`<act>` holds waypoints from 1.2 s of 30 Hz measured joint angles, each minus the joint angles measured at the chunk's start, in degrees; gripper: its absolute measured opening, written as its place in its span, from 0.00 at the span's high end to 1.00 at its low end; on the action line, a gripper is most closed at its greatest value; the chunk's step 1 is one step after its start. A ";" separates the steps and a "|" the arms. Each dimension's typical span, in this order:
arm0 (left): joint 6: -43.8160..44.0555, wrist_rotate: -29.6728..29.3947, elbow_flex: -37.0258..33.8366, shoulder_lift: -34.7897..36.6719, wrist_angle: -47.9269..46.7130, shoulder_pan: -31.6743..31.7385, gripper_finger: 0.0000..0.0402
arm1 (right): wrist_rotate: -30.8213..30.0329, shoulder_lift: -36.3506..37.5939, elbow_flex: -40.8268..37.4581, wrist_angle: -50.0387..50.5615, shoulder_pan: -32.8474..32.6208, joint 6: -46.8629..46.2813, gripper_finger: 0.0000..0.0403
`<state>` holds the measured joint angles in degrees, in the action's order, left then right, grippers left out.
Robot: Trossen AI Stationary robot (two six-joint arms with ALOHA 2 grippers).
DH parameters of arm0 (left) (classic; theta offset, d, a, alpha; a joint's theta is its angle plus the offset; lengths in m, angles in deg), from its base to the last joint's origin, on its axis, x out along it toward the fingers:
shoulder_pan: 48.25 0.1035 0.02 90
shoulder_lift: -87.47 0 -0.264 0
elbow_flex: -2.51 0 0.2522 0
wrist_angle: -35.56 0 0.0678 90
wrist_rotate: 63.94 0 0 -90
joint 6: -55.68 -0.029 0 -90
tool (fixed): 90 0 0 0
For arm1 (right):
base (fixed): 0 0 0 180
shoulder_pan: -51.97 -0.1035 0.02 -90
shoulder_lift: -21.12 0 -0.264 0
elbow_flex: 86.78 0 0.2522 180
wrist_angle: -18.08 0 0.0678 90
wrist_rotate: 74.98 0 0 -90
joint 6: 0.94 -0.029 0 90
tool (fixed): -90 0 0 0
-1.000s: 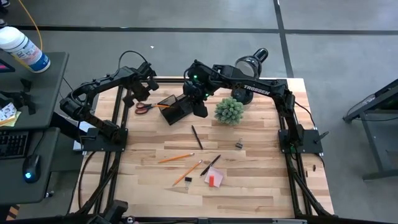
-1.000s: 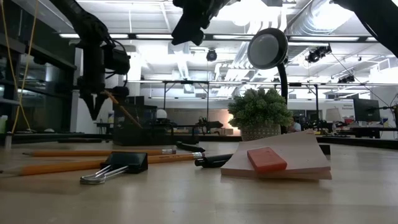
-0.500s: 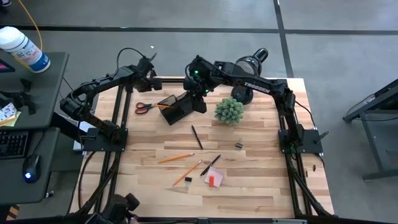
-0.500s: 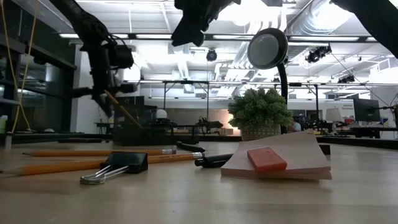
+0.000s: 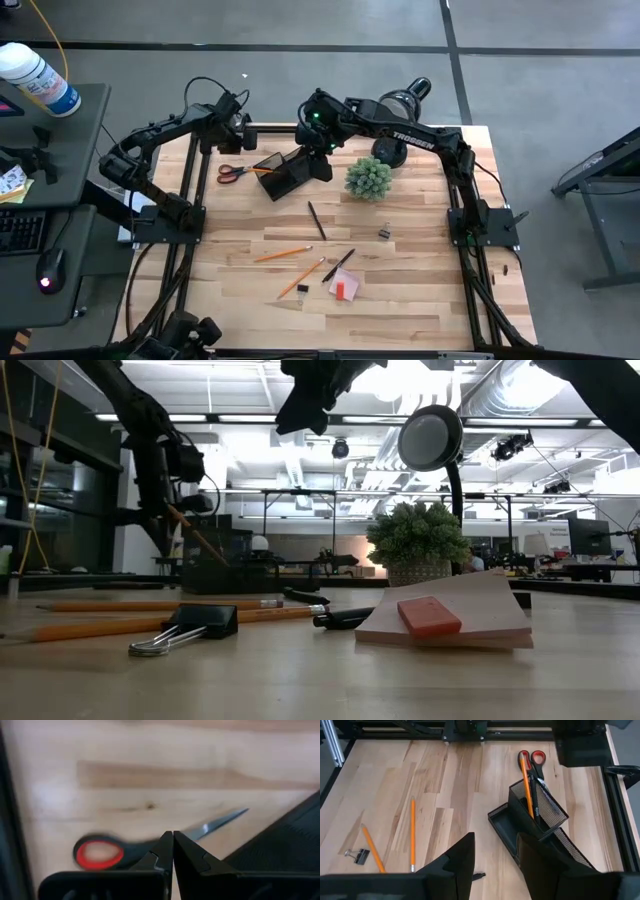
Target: Pick and place office supplies into organizer
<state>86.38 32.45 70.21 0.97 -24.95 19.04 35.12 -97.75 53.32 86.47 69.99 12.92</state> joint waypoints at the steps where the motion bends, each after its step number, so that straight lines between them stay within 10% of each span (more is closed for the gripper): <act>1: 0.04 -0.25 0.00 0.02 -0.56 -0.02 1.00 | 0.00 0.00 0.00 0.00 0.00 0.06 0.65; 9: 3.27 -1.90 0.00 0.02 -4.11 -0.81 1.00 | 0.01 0.00 0.00 0.02 0.00 0.11 0.65; 15: 26.05 -4.54 0.00 0.02 -12.17 -0.90 1.00 | 0.02 0.00 0.00 0.02 0.00 0.05 0.65; 36: 43.51 -12.27 0.00 -2.01 -4.46 -1.70 1.00 | 3.06 0.00 0.00 0.42 0.65 -1.22 0.65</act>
<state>129.89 20.19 70.21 -1.04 -29.41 17.34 38.18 -97.75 53.32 86.89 70.64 11.70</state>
